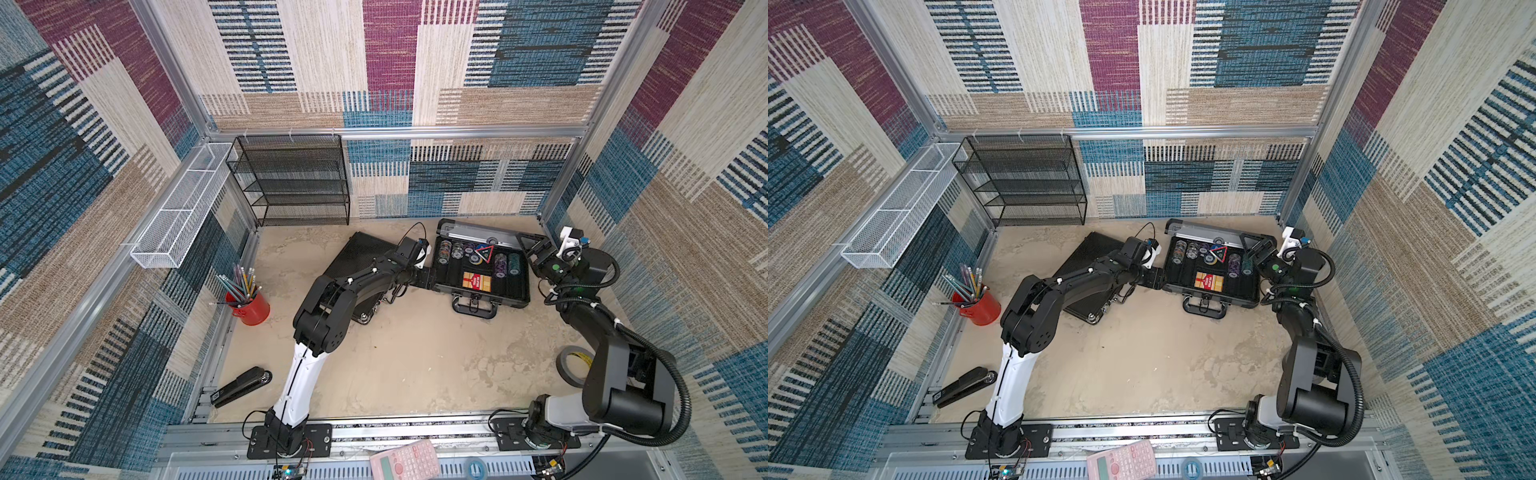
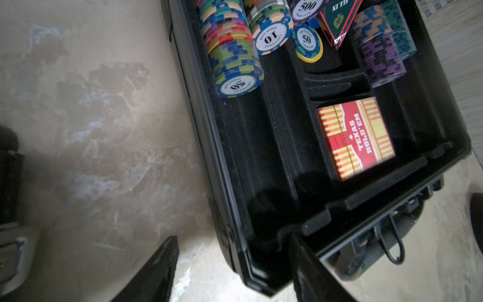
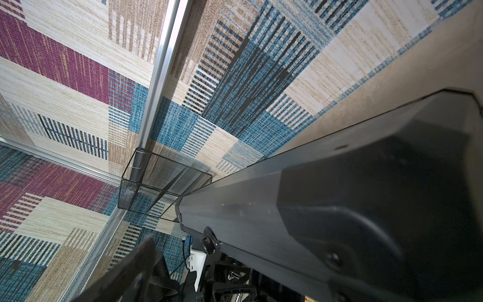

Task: Open the poker set cases
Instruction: Open the case lid on the poker set case.

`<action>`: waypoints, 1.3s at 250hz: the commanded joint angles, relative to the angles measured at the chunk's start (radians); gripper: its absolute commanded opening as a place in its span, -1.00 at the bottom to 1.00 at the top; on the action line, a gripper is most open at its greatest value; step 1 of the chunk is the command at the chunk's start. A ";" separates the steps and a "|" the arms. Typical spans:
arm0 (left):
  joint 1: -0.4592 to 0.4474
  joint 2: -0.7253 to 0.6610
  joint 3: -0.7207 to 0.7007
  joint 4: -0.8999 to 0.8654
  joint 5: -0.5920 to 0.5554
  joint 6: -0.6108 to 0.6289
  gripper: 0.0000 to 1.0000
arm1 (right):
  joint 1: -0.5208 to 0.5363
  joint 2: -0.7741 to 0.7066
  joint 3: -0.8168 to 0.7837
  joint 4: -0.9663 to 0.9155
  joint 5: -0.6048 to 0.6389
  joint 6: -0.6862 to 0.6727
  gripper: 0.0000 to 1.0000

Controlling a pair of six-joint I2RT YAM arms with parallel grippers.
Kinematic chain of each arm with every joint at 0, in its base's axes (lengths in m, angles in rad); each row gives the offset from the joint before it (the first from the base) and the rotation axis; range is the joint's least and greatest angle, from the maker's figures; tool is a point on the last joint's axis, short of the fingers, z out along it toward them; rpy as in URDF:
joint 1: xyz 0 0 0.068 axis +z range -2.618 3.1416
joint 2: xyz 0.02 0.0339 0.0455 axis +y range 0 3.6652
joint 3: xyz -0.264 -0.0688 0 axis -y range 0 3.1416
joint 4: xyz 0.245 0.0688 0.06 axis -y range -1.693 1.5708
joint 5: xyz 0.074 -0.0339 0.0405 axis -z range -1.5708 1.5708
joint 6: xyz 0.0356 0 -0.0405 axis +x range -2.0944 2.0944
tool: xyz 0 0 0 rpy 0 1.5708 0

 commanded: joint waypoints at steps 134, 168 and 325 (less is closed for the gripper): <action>-0.057 0.111 0.156 -0.158 -0.022 0.009 -0.43 | 0.011 0.037 0.054 0.023 0.025 -0.025 0.99; -0.079 0.107 0.152 -0.165 -0.011 0.001 -0.61 | 0.011 0.036 0.068 -0.001 0.044 -0.042 0.99; -0.192 0.049 0.040 -0.155 0.018 -0.035 -0.79 | -0.004 -0.024 0.032 -0.074 0.132 -0.089 0.99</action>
